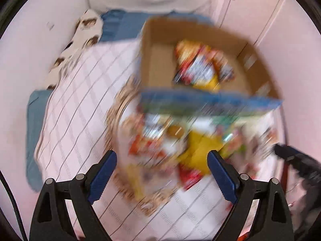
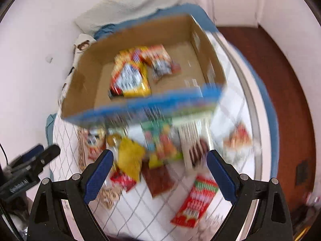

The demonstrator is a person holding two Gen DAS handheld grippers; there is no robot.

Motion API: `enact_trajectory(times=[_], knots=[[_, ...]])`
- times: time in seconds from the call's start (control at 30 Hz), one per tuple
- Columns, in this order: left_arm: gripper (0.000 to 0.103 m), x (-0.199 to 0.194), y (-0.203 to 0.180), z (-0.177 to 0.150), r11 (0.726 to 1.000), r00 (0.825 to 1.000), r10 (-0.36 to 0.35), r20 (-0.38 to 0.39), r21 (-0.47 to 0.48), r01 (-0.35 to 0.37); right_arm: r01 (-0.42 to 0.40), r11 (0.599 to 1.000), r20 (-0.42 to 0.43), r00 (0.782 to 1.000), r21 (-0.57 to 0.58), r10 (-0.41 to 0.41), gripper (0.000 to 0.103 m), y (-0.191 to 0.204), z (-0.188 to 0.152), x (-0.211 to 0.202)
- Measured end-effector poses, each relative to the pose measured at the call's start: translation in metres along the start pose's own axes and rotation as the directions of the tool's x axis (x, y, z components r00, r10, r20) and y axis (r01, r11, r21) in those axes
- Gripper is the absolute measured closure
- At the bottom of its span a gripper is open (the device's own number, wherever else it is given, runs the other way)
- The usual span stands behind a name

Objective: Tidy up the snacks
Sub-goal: 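Grasp the clear snack packet with left tool while right tool grasps red sausage packet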

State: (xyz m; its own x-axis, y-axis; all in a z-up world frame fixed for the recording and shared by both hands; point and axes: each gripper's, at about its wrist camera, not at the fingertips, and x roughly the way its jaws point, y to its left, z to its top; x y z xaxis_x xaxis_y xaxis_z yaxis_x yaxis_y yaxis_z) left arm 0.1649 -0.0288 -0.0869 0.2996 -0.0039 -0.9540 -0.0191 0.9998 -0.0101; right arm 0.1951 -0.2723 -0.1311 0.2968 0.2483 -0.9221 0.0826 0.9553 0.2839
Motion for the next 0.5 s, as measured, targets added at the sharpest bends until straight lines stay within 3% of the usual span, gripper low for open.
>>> enact_trajectory(times=[0.07, 0.2, 0.27, 0.3, 0.33, 0.4, 0.47, 0.5], knots=[[0.011, 0.019, 0.005, -0.019, 0.999, 0.999, 0.015, -0.049, 0.035, -0.013, -0.008, 0.999, -0.041, 0.999, 0.052, 0.01, 0.007, -0.014, -0.023, 0.012], [0.011, 0.051, -0.005, -0.044, 0.978, 0.991, 0.066, -0.113, 0.204, -0.042, 0.021, 0.993, -0.139, 0.99, 0.114, -0.005, 0.007, -0.038, -0.059, 0.045], [0.011, 0.066, -0.022, -0.053, 0.933, 0.986, 0.123, -0.111, 0.35, -0.077, 0.051, 0.991, -0.189, 0.982, 0.121, -0.027, 0.007, -0.047, -0.076, 0.063], [0.011, 0.074, -0.031, -0.057, 0.897, 0.981, 0.161, -0.108, 0.43, -0.1, 0.066, 0.991, -0.21, 0.977, 0.118, -0.04, 0.007, -0.049, -0.082, 0.07], [0.011, 0.086, -0.043, -0.061, 0.842, 0.972, 0.214, -0.093, 0.522, -0.135, 0.075, 0.99, -0.222, 0.974, 0.117, -0.047, 0.007, -0.051, -0.088, 0.075], [0.011, 0.104, -0.055, -0.067, 0.779, 0.963, 0.256, -0.084, 0.607, -0.154, 0.104, 0.989, -0.253, 0.965, 0.109, -0.073, 0.007, -0.054, -0.1, 0.09], [0.011, 0.115, -0.06, -0.069, 0.756, 0.961, 0.266, -0.082, 0.636, -0.155, 0.128, 0.986, -0.264, 0.96, 0.106, -0.096, 0.007, -0.056, -0.106, 0.099], [0.018, 0.123, -0.062, -0.069, 0.753, 0.96, 0.267, -0.089, 0.64, -0.15, 0.147, 0.984, -0.264, 0.958, 0.103, -0.115, 0.007, -0.057, -0.109, 0.104]])
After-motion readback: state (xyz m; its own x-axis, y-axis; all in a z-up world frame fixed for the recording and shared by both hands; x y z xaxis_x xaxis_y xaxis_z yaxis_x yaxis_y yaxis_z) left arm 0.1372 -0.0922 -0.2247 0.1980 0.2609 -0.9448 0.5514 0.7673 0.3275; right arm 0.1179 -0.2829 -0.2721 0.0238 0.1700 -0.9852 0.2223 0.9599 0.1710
